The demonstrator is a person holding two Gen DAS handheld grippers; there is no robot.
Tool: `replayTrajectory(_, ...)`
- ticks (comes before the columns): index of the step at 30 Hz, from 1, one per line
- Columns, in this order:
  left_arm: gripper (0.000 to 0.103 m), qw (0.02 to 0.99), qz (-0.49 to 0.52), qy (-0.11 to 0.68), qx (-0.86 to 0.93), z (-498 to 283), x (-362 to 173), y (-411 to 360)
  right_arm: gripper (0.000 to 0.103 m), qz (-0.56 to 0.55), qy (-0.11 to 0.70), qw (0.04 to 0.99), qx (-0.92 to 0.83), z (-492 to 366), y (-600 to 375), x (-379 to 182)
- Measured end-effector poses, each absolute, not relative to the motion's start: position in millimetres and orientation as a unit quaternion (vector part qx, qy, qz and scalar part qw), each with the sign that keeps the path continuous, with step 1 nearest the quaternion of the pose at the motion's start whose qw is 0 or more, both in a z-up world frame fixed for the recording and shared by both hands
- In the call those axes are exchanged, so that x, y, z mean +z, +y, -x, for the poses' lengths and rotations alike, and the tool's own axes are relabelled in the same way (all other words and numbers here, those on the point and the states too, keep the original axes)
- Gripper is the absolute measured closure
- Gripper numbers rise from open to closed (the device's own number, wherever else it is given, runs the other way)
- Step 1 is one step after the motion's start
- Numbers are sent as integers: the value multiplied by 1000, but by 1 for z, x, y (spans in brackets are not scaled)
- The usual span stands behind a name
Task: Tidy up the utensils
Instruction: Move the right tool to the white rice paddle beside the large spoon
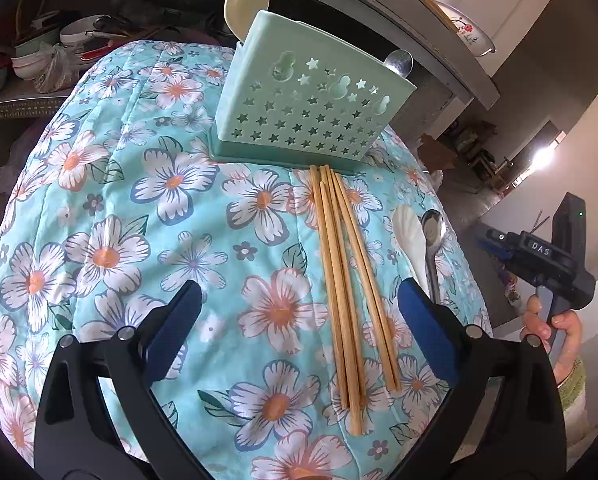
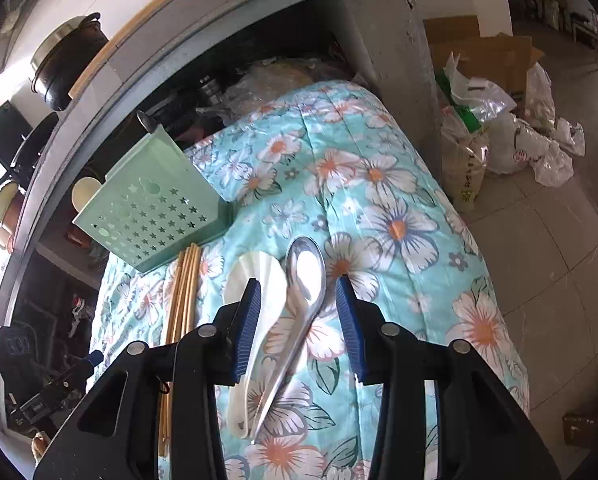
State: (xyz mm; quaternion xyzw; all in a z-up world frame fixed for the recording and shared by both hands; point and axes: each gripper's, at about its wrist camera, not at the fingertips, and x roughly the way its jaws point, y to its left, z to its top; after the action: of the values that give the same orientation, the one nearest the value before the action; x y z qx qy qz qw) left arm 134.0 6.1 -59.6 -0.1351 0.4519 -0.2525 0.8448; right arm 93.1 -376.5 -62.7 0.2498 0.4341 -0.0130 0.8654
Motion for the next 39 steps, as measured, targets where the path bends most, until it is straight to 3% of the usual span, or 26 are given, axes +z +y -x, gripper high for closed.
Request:
replayTrajectory(18, 8, 866, 64, 425, -257, -133, -42, -36, 65, -287, 439, 851, 13, -108, -385, -95)
replayTrajectory(39, 9, 856, 28, 422, -297, -145, -43, -94, 65, -276, 424, 856, 108, -111, -363, -91)
